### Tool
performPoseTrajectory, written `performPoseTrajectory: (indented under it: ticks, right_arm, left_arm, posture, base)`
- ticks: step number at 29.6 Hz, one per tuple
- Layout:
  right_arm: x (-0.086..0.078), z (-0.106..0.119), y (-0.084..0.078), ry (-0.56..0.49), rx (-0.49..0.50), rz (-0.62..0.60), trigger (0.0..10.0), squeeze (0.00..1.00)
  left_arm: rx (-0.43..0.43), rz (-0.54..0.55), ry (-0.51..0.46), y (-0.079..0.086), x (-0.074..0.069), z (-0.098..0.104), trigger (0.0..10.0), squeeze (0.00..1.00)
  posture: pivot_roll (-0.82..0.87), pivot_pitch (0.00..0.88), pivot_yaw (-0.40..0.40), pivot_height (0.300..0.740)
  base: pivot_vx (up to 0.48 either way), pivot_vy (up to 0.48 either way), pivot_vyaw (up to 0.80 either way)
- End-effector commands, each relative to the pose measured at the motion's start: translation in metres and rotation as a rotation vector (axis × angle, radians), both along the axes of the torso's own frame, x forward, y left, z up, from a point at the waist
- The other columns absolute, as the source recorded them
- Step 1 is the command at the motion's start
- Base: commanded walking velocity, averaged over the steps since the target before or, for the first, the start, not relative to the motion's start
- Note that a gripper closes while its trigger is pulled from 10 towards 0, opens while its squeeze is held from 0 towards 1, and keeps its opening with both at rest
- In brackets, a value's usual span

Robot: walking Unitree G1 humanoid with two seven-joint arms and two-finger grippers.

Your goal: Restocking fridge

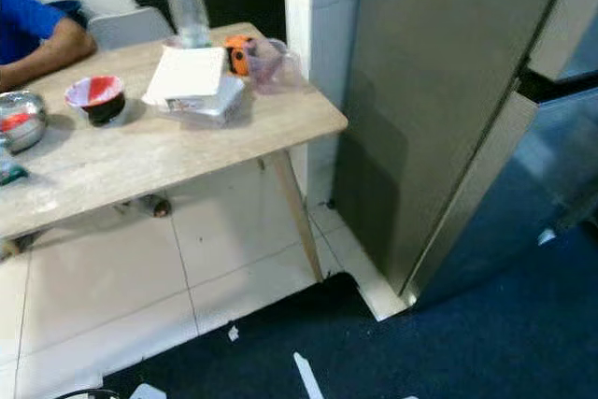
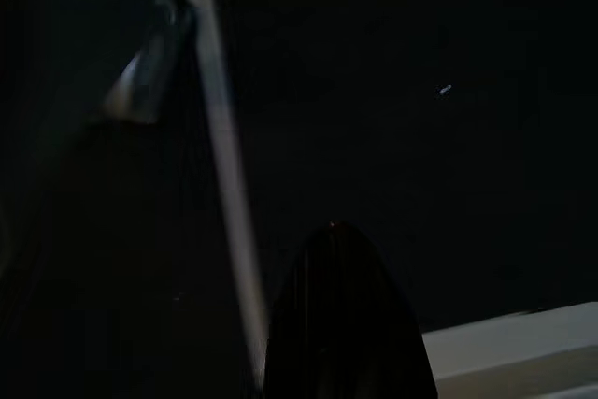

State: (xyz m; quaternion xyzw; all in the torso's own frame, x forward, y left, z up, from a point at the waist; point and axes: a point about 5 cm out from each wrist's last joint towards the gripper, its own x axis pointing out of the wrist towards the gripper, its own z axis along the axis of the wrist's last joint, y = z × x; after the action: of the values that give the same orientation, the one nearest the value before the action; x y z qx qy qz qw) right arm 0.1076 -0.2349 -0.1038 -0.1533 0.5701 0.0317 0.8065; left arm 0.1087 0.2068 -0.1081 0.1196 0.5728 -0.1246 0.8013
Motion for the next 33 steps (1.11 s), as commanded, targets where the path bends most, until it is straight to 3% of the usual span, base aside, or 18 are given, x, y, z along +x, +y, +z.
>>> performPoseTrajectory:
  ticks: [1,33]
  right_arm:
    - [-0.0028,-0.001,0.0015,-0.001,0.009,-0.023,10.0,0.0]
    - [-0.0029,-0.0008,-0.0003,-0.004,-0.013,-0.038,10.0,0.0]
  left_arm:
    - [0.001,-0.004,0.011,0.0001,-0.0032,-0.0009,10.0,0.0]
    - [-0.003,-0.011,0.006,-0.001,-0.001,-0.0004,10.0,0.0]
  posture:
    - [-0.03,0.084,0.025,0.74]
    - [-0.03,0.086,0.025,0.74]
  base:
    - [0.0,-0.435,0.44]
    - [0.0,-0.434,0.01]
